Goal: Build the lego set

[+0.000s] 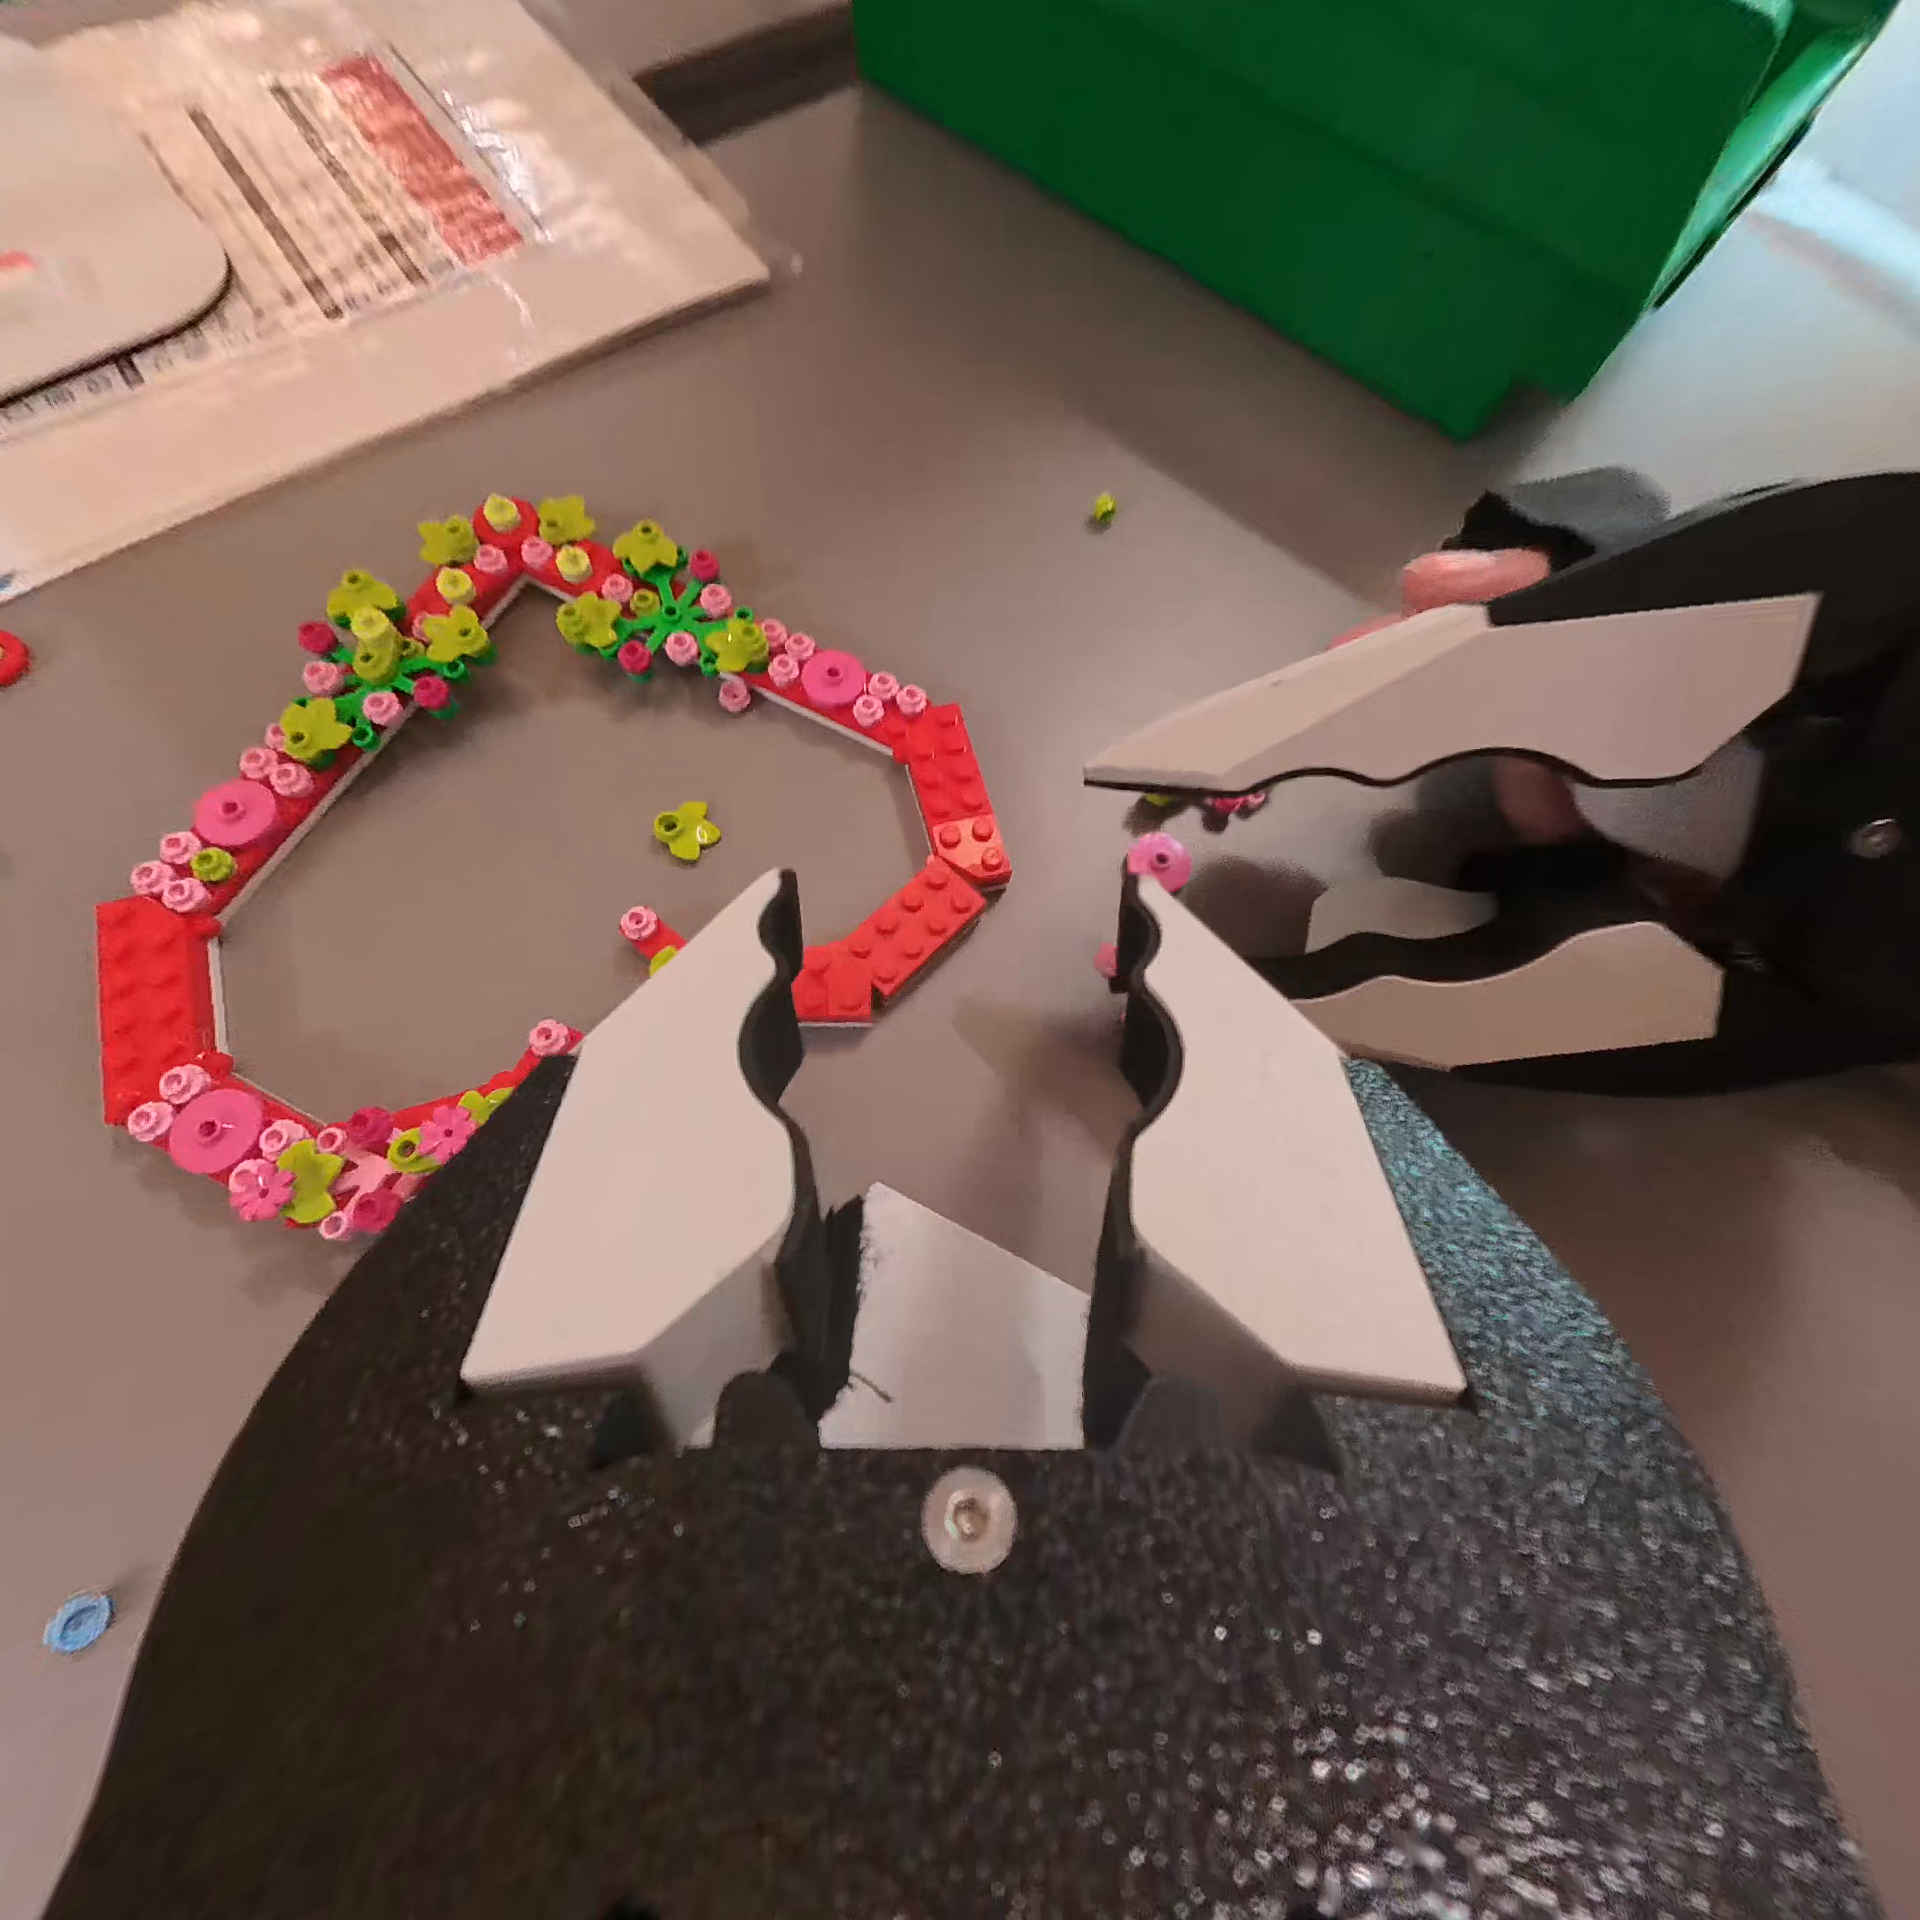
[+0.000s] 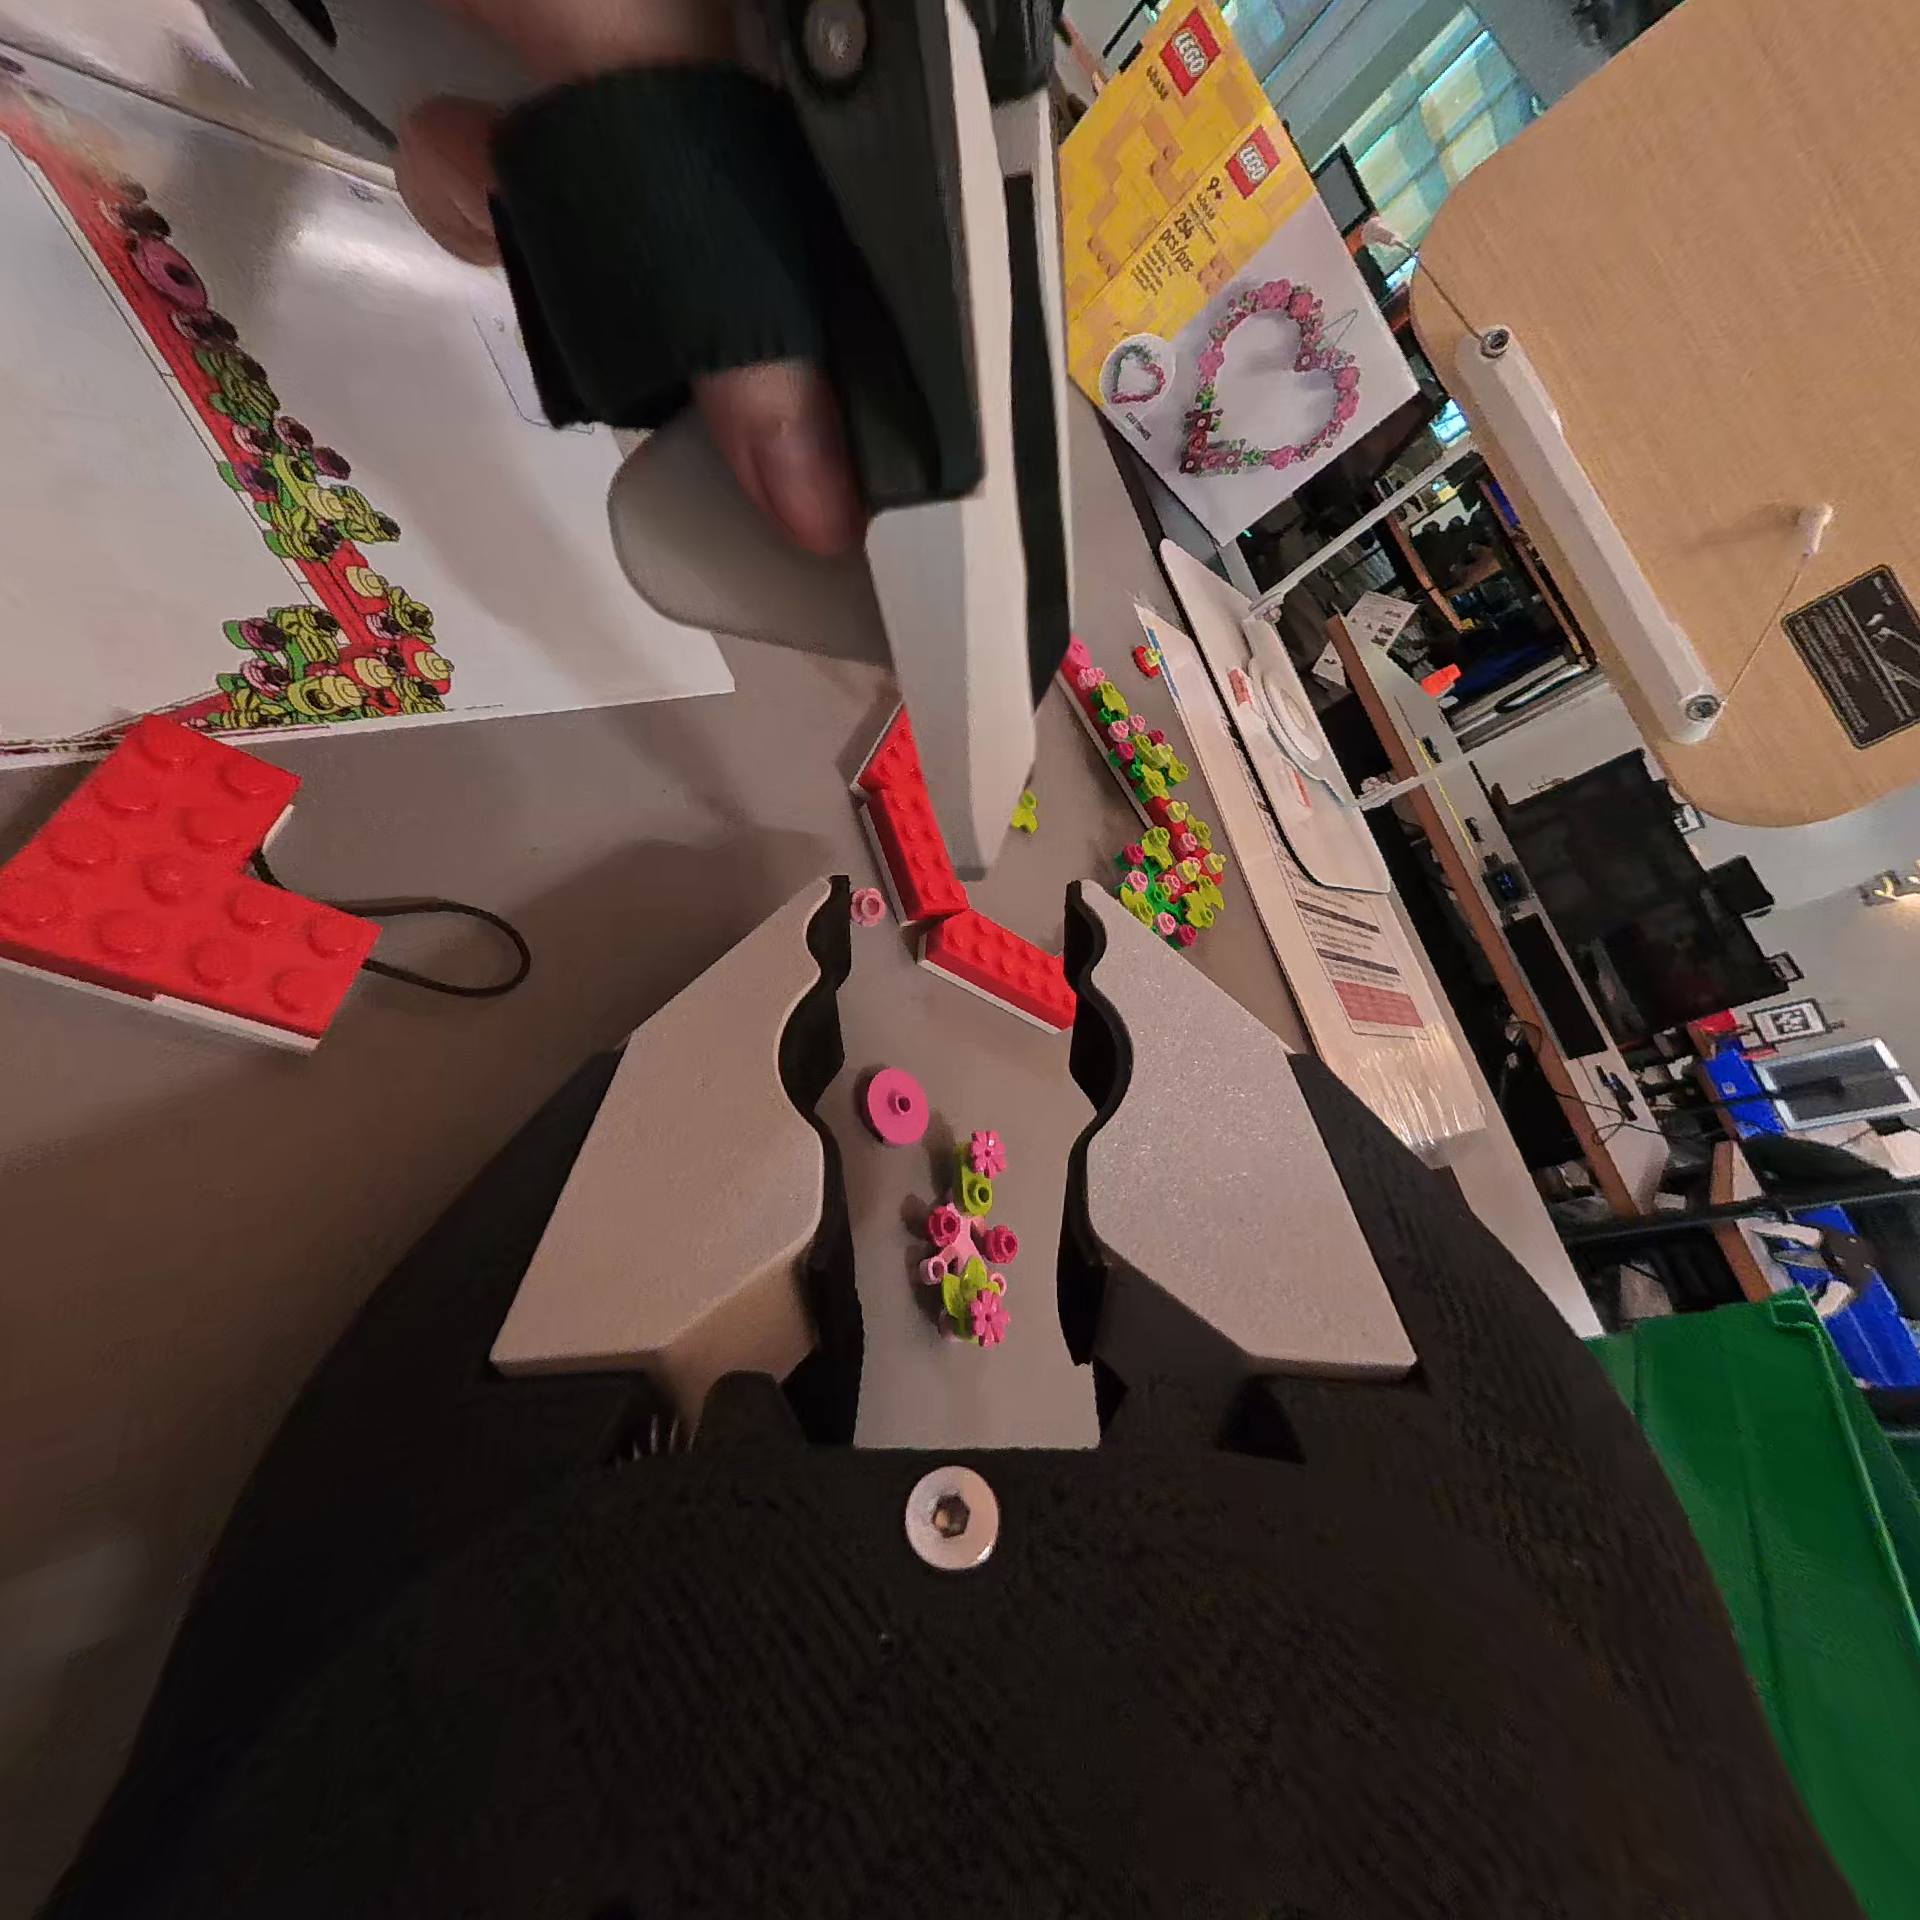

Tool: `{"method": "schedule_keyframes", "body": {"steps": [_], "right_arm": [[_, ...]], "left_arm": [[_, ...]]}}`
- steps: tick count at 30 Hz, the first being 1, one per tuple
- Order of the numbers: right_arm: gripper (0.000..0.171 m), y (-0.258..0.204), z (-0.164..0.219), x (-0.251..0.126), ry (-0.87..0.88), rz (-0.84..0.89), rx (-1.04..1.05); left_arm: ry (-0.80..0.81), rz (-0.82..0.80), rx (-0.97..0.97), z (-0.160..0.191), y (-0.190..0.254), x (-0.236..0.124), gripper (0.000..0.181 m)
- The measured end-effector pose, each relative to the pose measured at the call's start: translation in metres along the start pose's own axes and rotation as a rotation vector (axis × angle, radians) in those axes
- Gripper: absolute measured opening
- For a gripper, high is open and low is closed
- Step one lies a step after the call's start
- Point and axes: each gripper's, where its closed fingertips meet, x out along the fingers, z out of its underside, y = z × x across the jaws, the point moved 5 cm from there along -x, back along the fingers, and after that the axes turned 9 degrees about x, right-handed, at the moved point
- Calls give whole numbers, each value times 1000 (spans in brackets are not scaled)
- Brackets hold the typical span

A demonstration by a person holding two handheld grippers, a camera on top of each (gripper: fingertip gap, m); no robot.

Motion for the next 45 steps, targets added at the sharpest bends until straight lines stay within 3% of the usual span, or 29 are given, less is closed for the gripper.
{"method": "schedule_keyframes", "body": {"steps": [9, 13, 16, 21, 22, 24, 25, 32, 40, 45], "right_arm": [[41, 1, -2, 0, 19, -7, 8], [41, 2, -1, 0, 17, -3, 18], [39, 13, -2, -4, 37, 60, 57], [14, 58, 3, -27, 126, 311, 255], [3, 65, 6, -32, 140, 350, 287], [0, 75, 11, -37, 158, 399, 334], [0, 77, 12, -38, 162, 406, 345], [0, 72, 13, -25, 120, 351, 238], [0, 71, 12, -3, 92, 290, 77], [0, 84, 15, 9, 116, 272, 86]], "left_arm": [[-145, -31, 75, 13, -3, 12, 63], [-109, -78, 70, 11, -7, 7, 59], [64, -168, 43, -1, -19, -20, 56], [592, -450, -17, -13, -54, -114, 42], [663, -511, -10, -8, -60, -129, 29], [734, -641, 13, 5, -72, -150, 0], [727, -689, 24, 12, -77, -153, 0], [663, -675, 122, 5, -75, -132, 0], [687, -650, 93, -16, -90, -113, 0], [720, -737, 125, -11, -100, -100, 0]]}}
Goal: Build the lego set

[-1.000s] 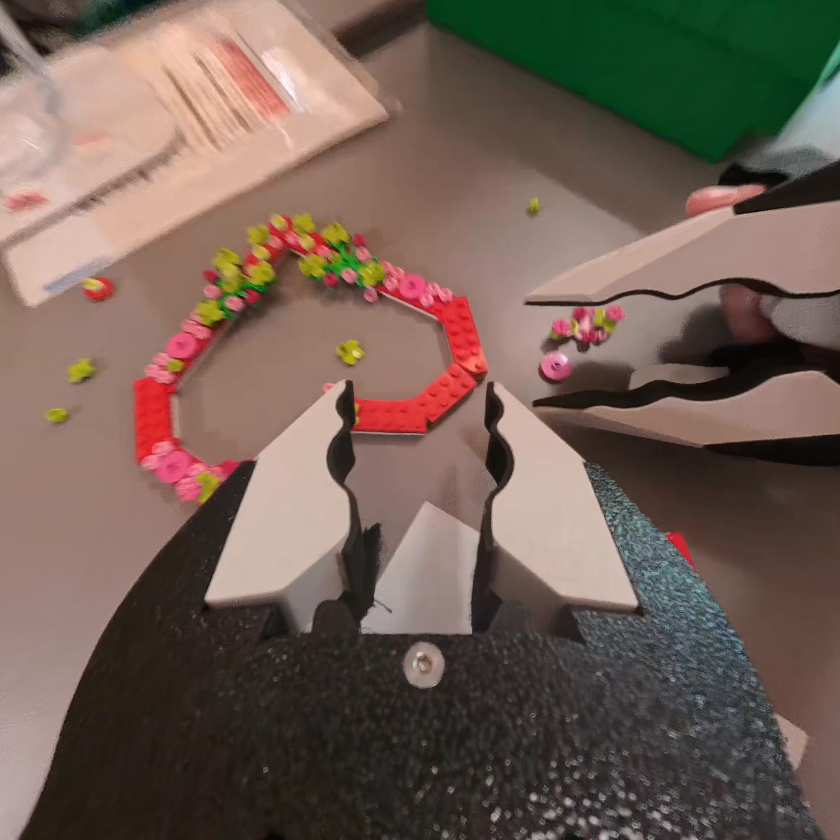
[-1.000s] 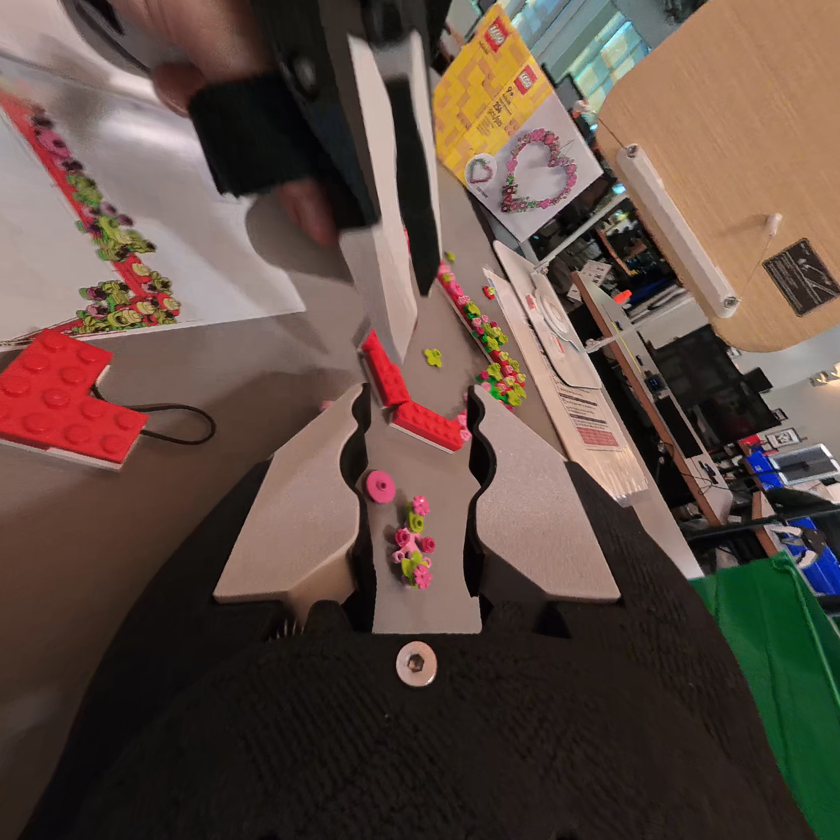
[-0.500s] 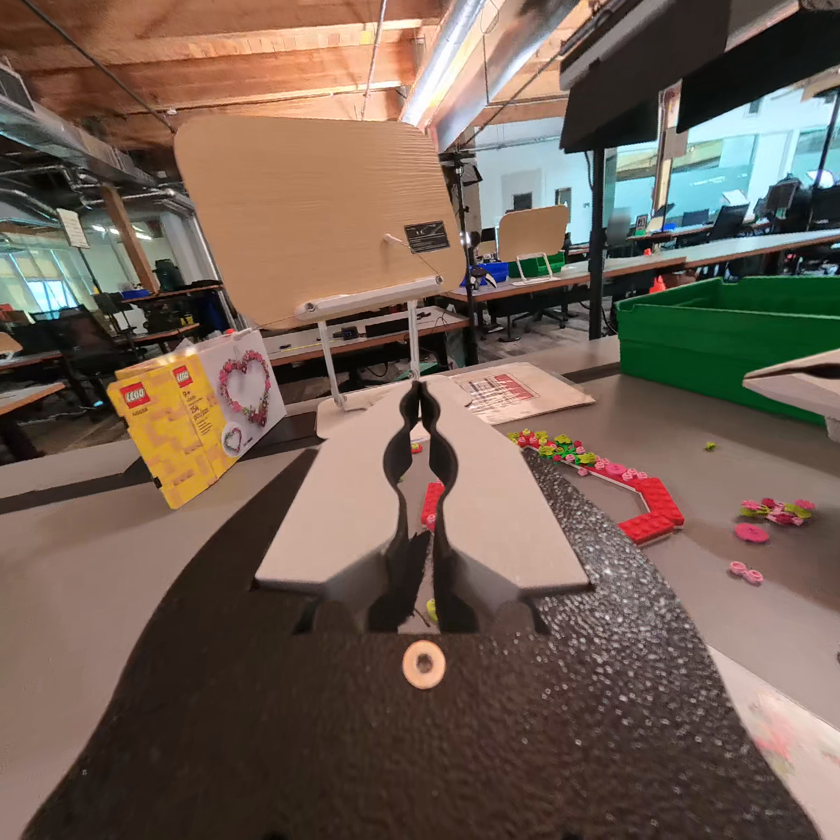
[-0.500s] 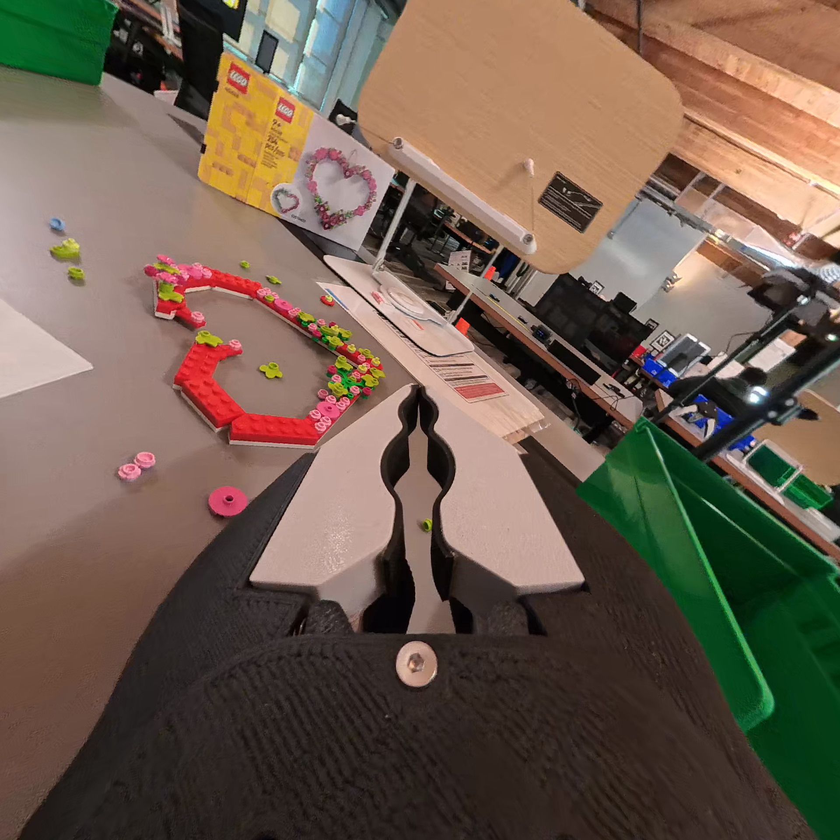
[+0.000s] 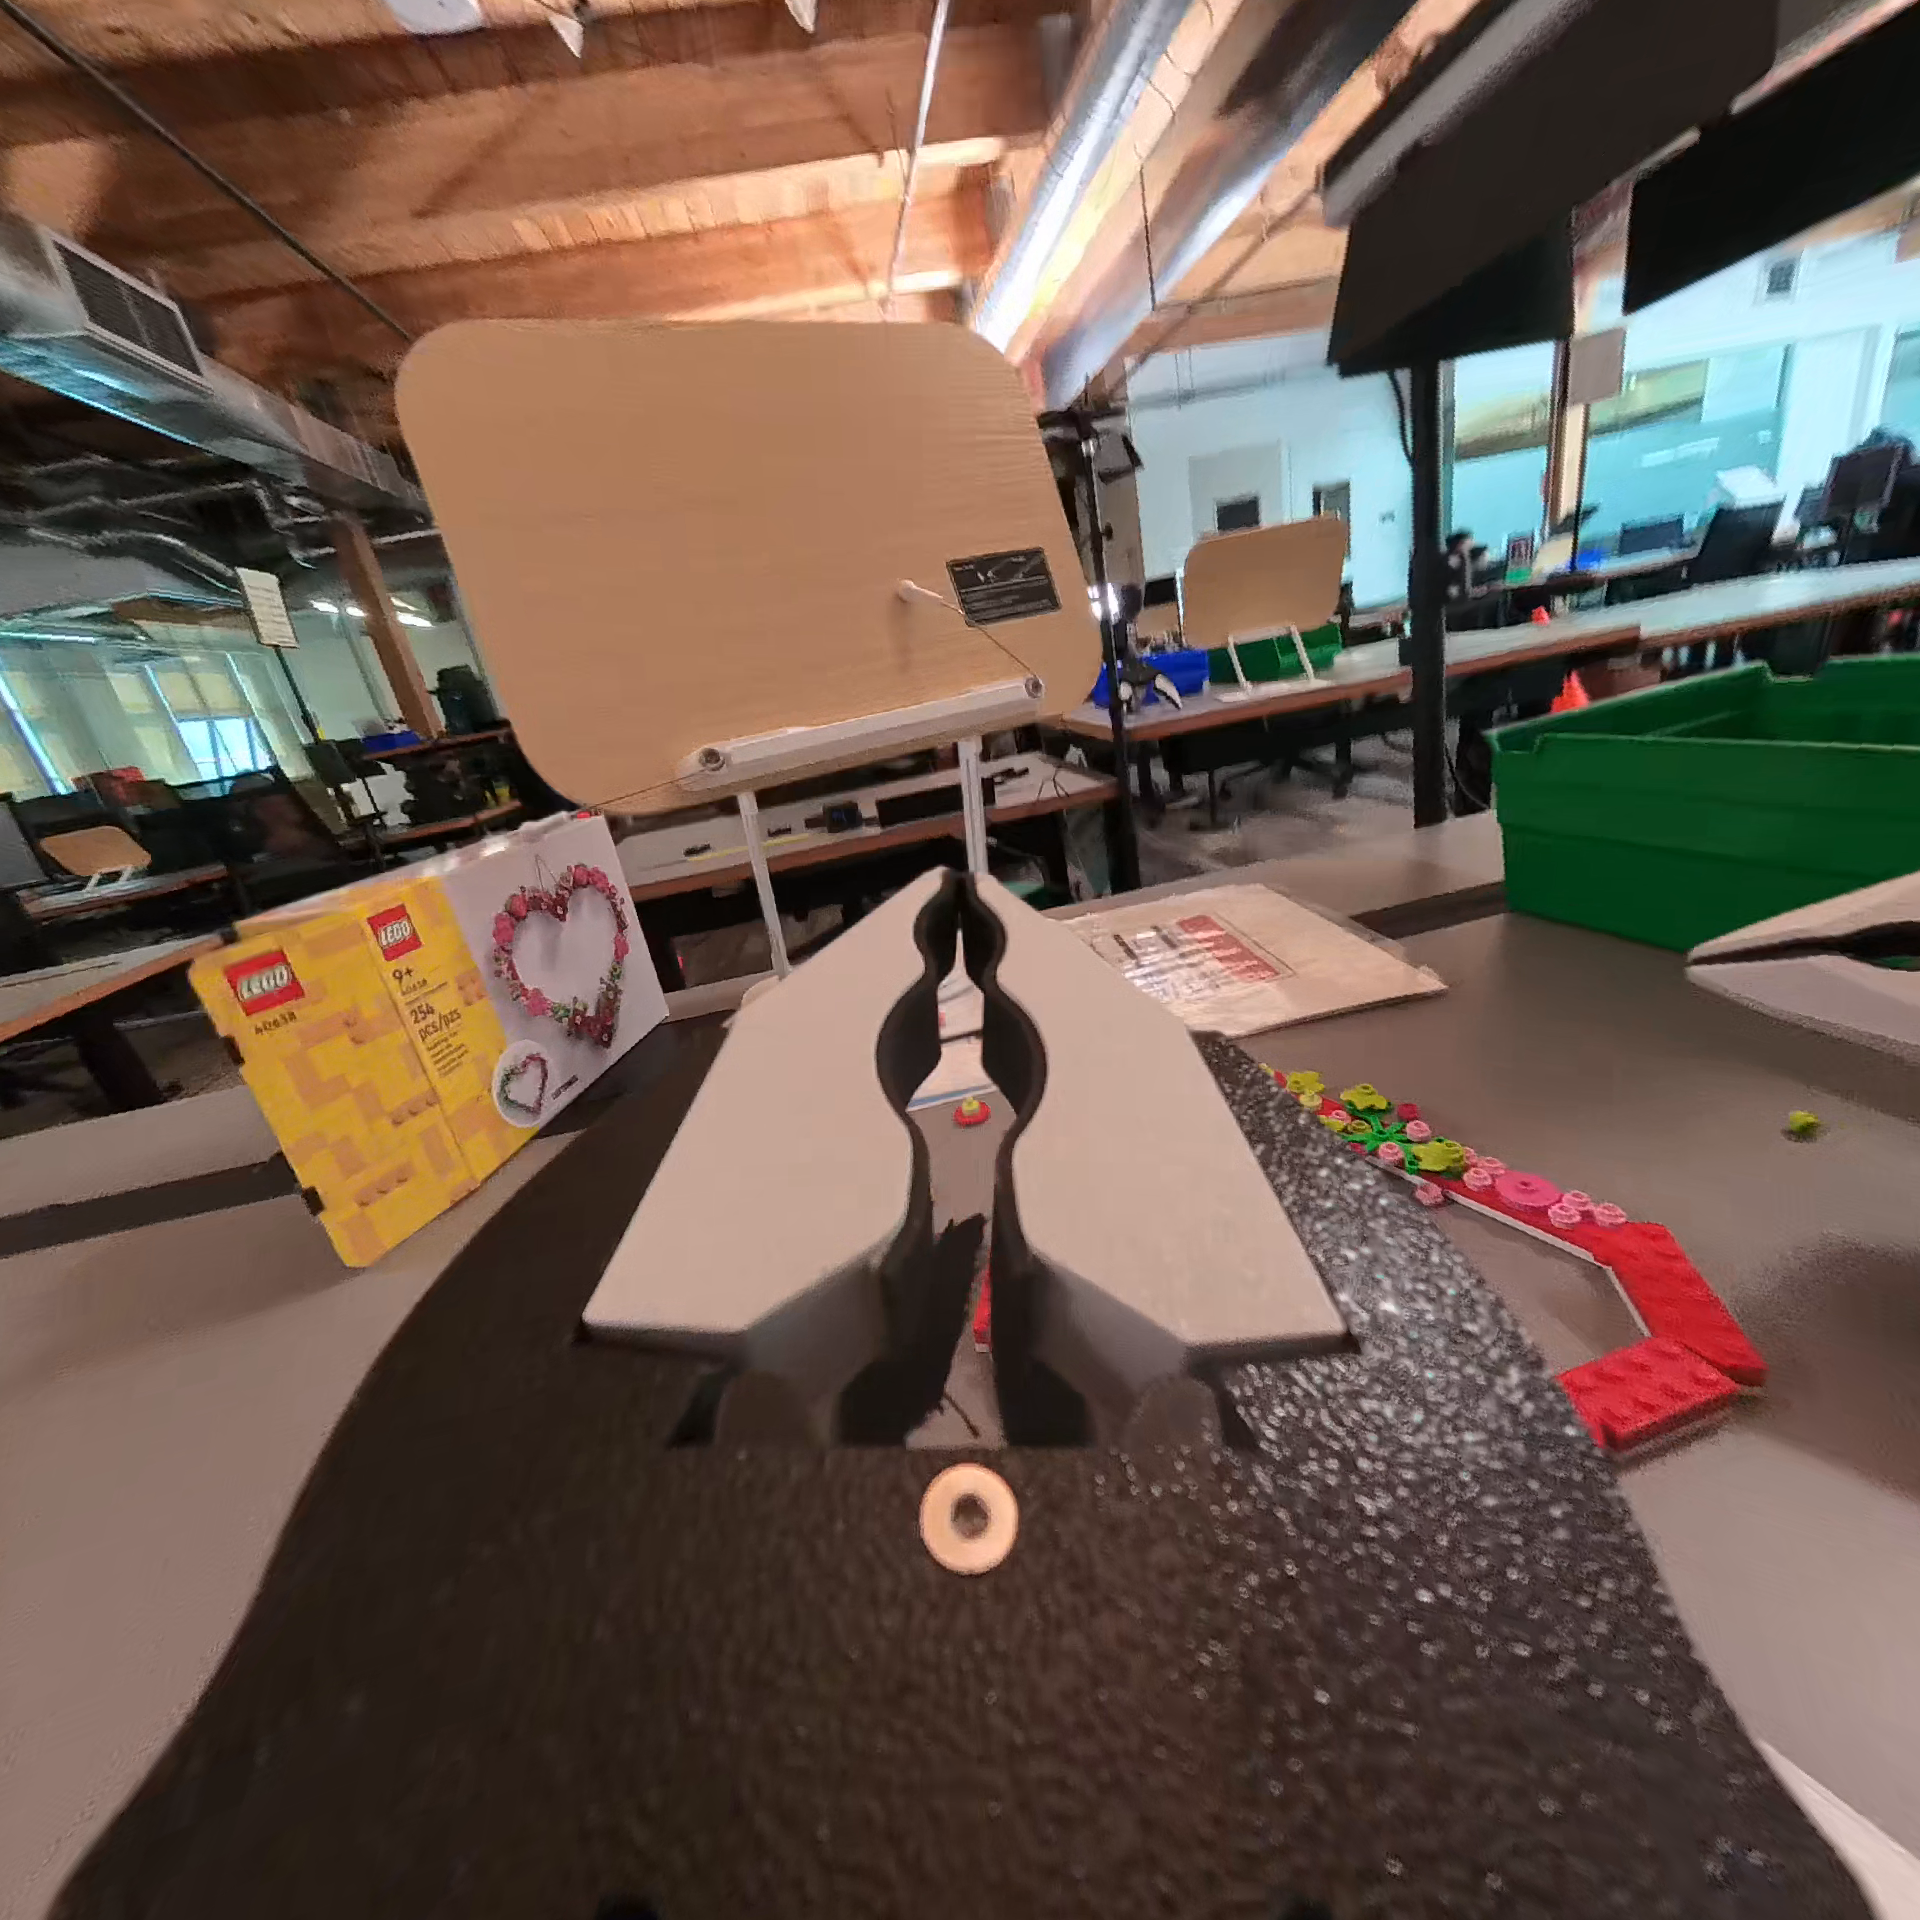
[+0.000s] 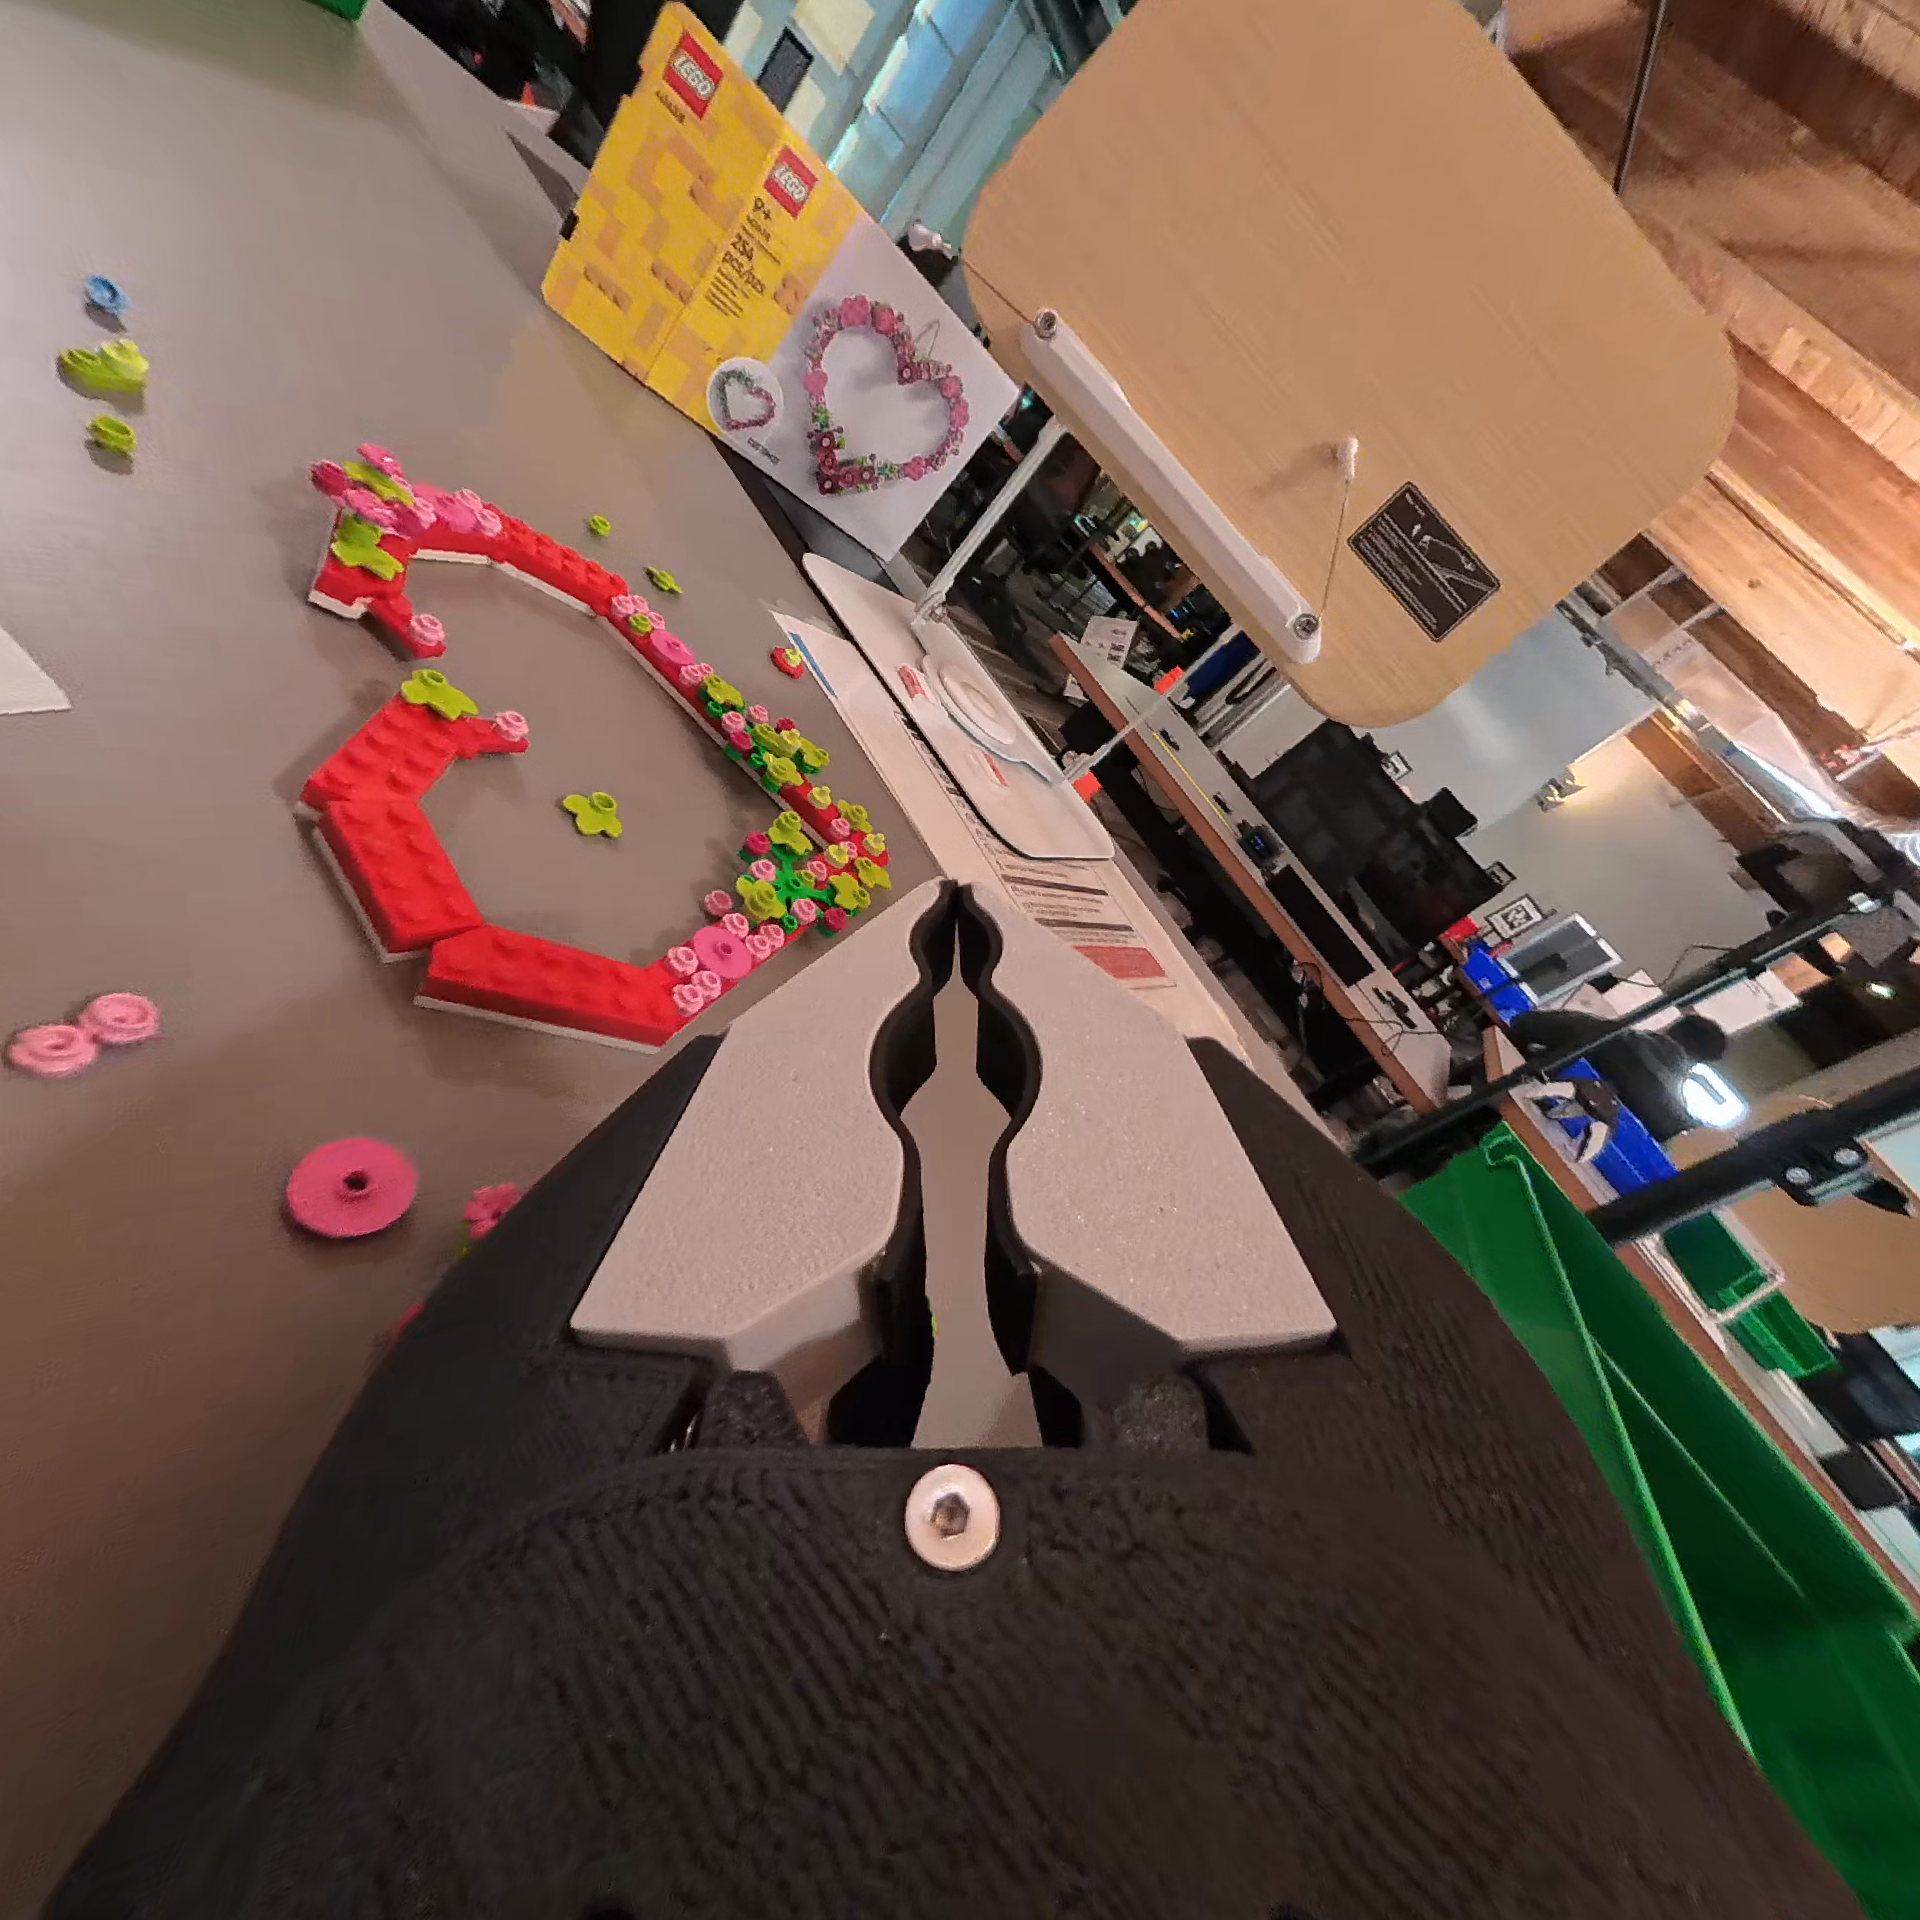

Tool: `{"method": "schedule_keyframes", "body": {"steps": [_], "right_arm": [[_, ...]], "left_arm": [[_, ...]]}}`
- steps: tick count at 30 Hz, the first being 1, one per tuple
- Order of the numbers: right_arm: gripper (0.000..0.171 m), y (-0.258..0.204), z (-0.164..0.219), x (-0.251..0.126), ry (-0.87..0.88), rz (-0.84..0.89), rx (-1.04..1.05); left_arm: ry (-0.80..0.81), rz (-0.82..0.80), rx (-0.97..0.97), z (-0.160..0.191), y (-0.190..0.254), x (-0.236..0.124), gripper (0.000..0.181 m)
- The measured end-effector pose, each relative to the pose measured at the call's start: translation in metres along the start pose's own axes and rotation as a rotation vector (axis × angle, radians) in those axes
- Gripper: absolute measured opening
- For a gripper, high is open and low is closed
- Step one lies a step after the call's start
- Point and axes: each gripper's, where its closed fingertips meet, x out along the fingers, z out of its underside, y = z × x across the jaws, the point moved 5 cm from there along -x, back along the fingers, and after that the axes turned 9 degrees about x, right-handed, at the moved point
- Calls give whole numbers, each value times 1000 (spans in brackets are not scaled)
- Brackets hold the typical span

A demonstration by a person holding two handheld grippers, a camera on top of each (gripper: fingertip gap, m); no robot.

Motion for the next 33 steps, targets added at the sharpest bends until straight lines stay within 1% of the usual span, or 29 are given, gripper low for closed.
{"method": "schedule_keyframes", "body": {"steps": [2, 3, 5, 8, 11, 16, 20, 25, 30, 33], "right_arm": [[0, 2, 2, 7, 5, -25, -8], [0, 3, 3, 11, 9, -45, -11], [0, 3, 5, 19, 17, -92, -12], [0, 1, 6, 29, 36, -174, 0], [0, 3, 8, 35, 49, -222, 21], [0, 1, 9, 43, 67, -287, 20], [0, -6, 8, 45, 70, -344, 2], [0, -7, 6, 45, 80, -362, 14], [0, -1, 8, 48, 57, -328, 57], [0, -1, 9, 48, 61, -337, 65]], "left_arm": [[24, 0, -21, 13, 3, -1, 0], [5, 23, -19, 17, 6, 0, 0], [-23, 50, 2, 21, 12, 2, 0], [-27, 109, -27, 25, 25, 1, 0], [-52, 140, 28, 30, 34, 4, 0], [-24, 166, 59, 25, 39, 0, 0], [-23, 153, 39, 25, 35, 1, 0], [11, 109, 1, 18, 22, -4, 0], [-8, 106, -5, 24, 20, -2, 0], [5, 110, -14, 17, 17, -2, 0]]}}
